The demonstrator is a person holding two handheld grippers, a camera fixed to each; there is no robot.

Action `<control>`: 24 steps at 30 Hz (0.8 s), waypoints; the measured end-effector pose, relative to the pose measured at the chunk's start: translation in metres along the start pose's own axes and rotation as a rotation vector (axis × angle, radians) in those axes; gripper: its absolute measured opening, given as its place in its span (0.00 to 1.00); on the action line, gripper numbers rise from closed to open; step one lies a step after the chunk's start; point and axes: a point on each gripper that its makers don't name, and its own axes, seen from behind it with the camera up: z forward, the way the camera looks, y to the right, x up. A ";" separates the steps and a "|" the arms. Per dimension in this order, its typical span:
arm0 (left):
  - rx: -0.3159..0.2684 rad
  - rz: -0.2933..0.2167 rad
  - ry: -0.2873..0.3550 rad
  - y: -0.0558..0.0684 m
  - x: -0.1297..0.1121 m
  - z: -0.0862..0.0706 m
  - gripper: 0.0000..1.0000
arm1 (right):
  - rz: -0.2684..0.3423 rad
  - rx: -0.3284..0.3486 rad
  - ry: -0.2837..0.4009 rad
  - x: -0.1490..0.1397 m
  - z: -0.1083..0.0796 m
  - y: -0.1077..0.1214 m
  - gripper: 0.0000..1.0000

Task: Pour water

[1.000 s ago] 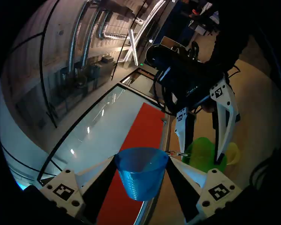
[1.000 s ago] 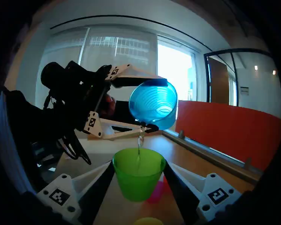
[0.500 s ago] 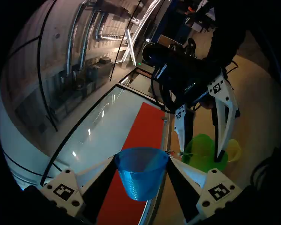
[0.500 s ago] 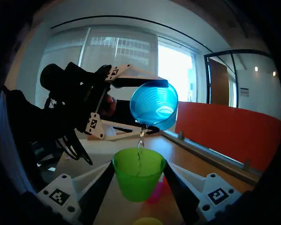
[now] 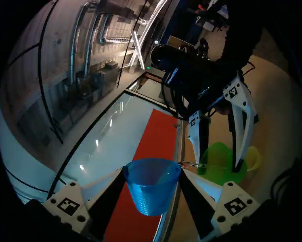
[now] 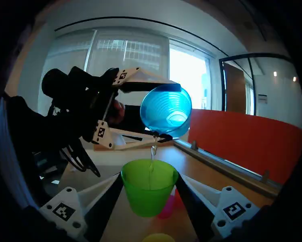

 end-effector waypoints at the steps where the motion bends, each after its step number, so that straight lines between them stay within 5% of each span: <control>1: 0.000 0.003 0.001 0.000 0.000 0.000 0.88 | -0.001 0.000 0.000 0.000 0.000 0.000 0.92; 24: -0.005 0.074 -0.006 0.003 0.005 0.000 0.88 | -0.008 -0.008 0.000 0.000 -0.002 0.001 0.92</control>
